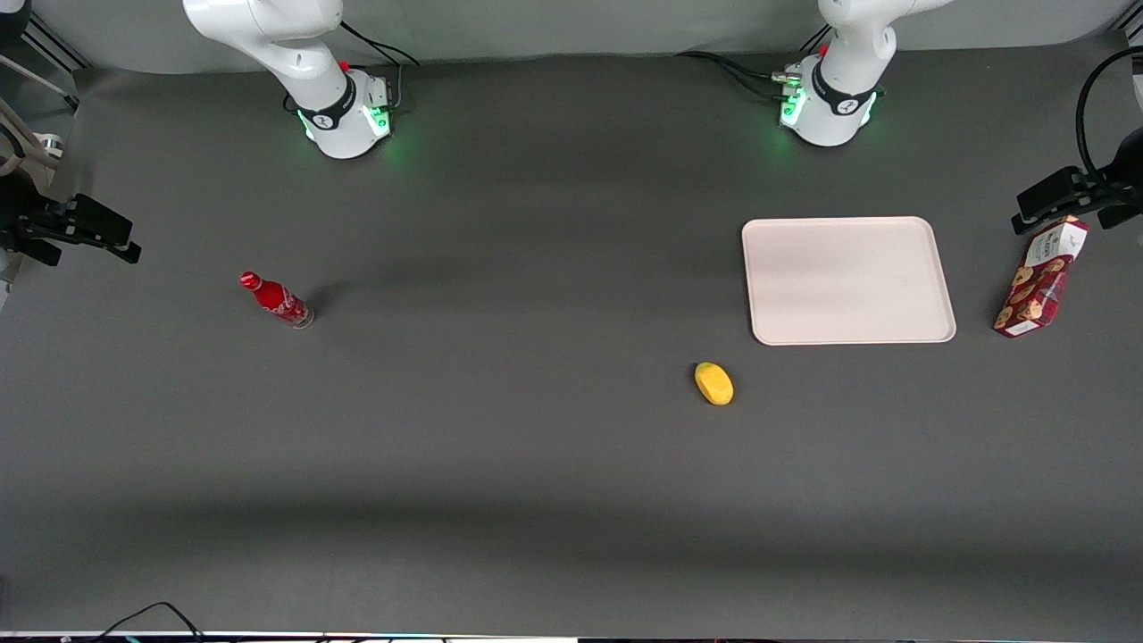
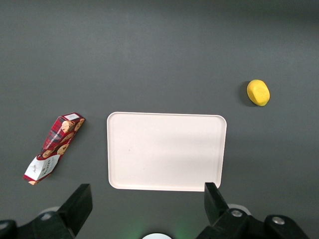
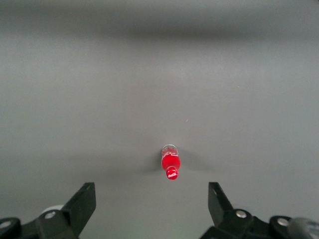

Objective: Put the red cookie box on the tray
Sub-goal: 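Move the left gripper toward the red plaid shortbread box beside the tray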

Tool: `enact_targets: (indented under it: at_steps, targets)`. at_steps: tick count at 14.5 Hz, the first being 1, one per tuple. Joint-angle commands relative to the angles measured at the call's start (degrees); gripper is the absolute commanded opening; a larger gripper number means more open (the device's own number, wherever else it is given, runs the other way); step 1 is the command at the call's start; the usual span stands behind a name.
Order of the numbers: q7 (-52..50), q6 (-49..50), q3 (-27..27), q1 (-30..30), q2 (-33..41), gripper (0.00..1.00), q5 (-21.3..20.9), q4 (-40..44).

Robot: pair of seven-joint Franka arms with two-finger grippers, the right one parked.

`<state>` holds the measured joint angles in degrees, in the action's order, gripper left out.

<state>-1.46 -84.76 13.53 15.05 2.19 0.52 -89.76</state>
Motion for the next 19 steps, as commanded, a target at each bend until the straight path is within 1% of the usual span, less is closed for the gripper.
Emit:
enact_targets:
  at_steps: [1, 3, 5, 7, 10, 11, 13, 15, 16, 17, 18, 19]
  targets:
    - [0.14, 2.23, -0.52, -1.16, -1.40, 1.00, 0.35, 2.66]
    - [1.71, 2.67, -0.87, -1.07, -1.48, 1.00, 0.35, 2.57]
    - [6.96, 2.85, -4.02, -0.72, -1.48, 1.00, 0.27, 2.13]
    - [17.83, 3.38, -9.55, -0.55, -2.10, 1.00, 0.18, 0.38]
    - [35.25, 0.92, -18.42, -0.37, -3.68, 1.00, -0.96, -2.87]
    - [40.00, -0.65, -20.97, -0.37, -3.77, 1.00, -0.96, -5.40]
    - [49.23, -4.69, -24.50, -0.28, -3.68, 1.00, -2.01, -11.03]
    - [57.06, -10.74, -26.35, -0.11, -3.33, 1.00, -4.21, -18.31]
    - [60.23, -14.08, -27.84, -0.11, -3.16, 1.00, -4.30, -21.48]
    - [63.13, -17.68, -28.81, -0.11, -3.24, 1.00, -4.83, -24.56]
    - [65.59, -22.85, -29.43, -0.02, -3.33, 1.00, -6.05, -28.07]
    - [67.19, -28.91, -30.74, 0.07, -3.50, 1.00, -6.41, -32.11]
